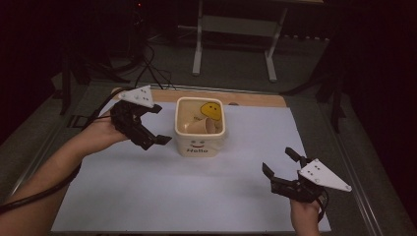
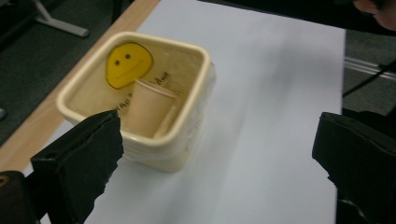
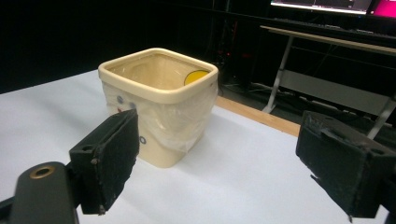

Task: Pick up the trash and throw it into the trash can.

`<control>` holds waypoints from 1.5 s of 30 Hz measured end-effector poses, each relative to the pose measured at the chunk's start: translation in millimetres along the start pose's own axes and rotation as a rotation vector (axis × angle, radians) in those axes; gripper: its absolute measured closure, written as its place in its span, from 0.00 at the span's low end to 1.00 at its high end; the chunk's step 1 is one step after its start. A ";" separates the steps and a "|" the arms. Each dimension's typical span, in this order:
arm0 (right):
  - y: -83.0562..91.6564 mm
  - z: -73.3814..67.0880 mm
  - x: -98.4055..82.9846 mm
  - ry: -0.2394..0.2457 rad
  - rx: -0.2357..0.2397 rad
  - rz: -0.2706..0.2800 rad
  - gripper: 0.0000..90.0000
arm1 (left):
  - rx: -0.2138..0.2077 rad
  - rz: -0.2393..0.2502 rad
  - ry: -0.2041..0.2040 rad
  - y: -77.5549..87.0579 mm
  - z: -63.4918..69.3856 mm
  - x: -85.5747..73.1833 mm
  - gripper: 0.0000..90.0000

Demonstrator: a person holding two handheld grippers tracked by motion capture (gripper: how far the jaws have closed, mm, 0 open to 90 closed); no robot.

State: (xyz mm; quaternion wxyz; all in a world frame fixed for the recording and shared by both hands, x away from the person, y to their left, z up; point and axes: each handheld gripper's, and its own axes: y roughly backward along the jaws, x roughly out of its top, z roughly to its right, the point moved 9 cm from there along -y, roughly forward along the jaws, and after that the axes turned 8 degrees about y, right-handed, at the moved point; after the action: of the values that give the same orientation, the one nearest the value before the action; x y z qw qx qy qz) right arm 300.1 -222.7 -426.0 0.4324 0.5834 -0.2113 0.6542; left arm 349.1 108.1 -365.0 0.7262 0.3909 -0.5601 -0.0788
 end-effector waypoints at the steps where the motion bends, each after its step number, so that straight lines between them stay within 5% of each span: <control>1: 0.0 0.1 0.1 -0.002 -0.001 0.001 0.15 | 0.000 0.000 -0.004 1.9 5.9 -10.5 0.03; 27: -0.4 -0.8 -0.8 -0.001 -0.003 -0.002 0.15 | -0.074 0.060 0.003 -16.5 58.9 -82.1 0.03; 45: -2.0 -2.3 -3.4 0.006 0.001 0.004 0.15 | -0.049 0.107 0.099 -24.4 59.5 -131.0 0.03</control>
State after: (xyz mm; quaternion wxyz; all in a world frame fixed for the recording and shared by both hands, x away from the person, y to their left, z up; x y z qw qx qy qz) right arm 300.1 -220.9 -430.3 0.4316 0.5811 -0.2106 0.6570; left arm 257.7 135.3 -475.5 0.7654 0.3461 -0.5415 -0.0342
